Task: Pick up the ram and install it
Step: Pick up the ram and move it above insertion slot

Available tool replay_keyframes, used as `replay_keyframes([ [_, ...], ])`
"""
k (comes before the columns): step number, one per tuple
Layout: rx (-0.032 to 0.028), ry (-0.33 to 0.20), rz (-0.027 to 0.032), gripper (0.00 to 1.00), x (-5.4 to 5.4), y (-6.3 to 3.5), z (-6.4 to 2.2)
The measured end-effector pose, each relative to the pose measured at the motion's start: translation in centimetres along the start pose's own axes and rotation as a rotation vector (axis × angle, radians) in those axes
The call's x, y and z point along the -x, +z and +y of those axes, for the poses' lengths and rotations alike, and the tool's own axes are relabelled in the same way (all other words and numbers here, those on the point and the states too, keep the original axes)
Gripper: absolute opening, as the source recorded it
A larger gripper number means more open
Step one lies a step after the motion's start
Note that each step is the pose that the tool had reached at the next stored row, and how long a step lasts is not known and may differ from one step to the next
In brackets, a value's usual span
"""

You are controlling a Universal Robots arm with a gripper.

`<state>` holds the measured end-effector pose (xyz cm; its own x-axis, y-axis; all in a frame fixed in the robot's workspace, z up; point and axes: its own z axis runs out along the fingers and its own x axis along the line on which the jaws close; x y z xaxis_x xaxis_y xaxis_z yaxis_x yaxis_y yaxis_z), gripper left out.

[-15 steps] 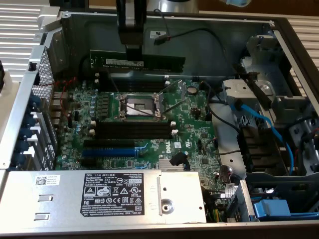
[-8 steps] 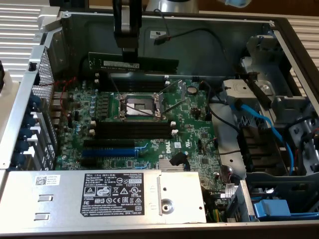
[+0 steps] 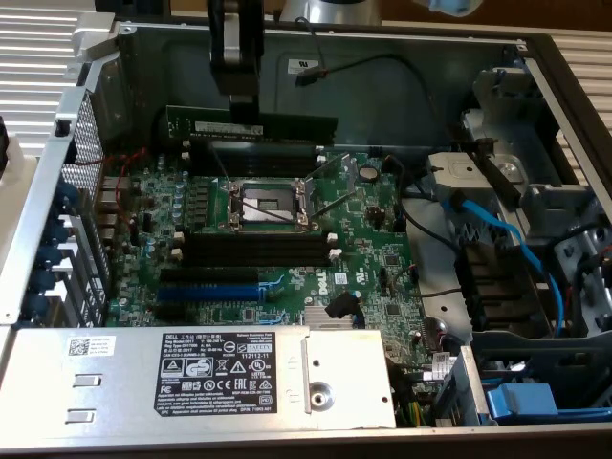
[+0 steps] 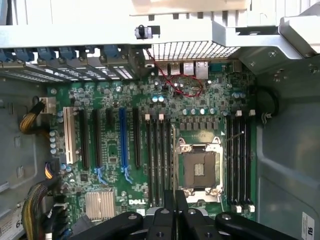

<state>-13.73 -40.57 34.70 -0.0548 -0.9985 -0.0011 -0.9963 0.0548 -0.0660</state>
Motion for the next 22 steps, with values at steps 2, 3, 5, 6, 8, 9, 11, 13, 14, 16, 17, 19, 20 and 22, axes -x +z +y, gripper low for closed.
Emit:
replay_keyframes([
  [2,-0.0218,0.000,0.0058,0.12,0.0,0.06,0.03],
  [3,-0.0274,0.000,0.0069,0.12,0.0,0.12,0.13],
  [5,-0.0284,0.000,0.0072,0.12,0.0,0.27,0.26],
  [6,-0.0287,0.000,0.0071,0.12,0.0,0.40,0.40],
  [8,-0.0320,0.000,0.0080,0.12,0.0,0.80,0.64],
  [9,-0.0328,0.000,0.0082,0.12,0.0,0.96,0.65],
  [11,-0.0337,0.000,0.0081,0.12,0.0,1.33,0.67],
  [13,-0.0337,0.001,0.0082,0.12,-0.1,1.69,0.69],
  [14,-0.0337,0.001,0.0083,0.12,-0.2,1.87,0.71],
  [16,-0.0337,0.002,0.0084,0.12,-0.3,2.23,0.72],
  [17,-0.0337,0.003,0.0084,0.12,-0.4,2.42,0.73],
  [19,-0.0336,0.005,0.0087,0.12,-0.6,2.97,0.73],
  [20,-0.0336,0.006,0.0088,0.12,-0.6,3.15,0.71],
  [22,-0.0337,0.009,0.0089,0.12,-0.7,3.52,0.65],
])
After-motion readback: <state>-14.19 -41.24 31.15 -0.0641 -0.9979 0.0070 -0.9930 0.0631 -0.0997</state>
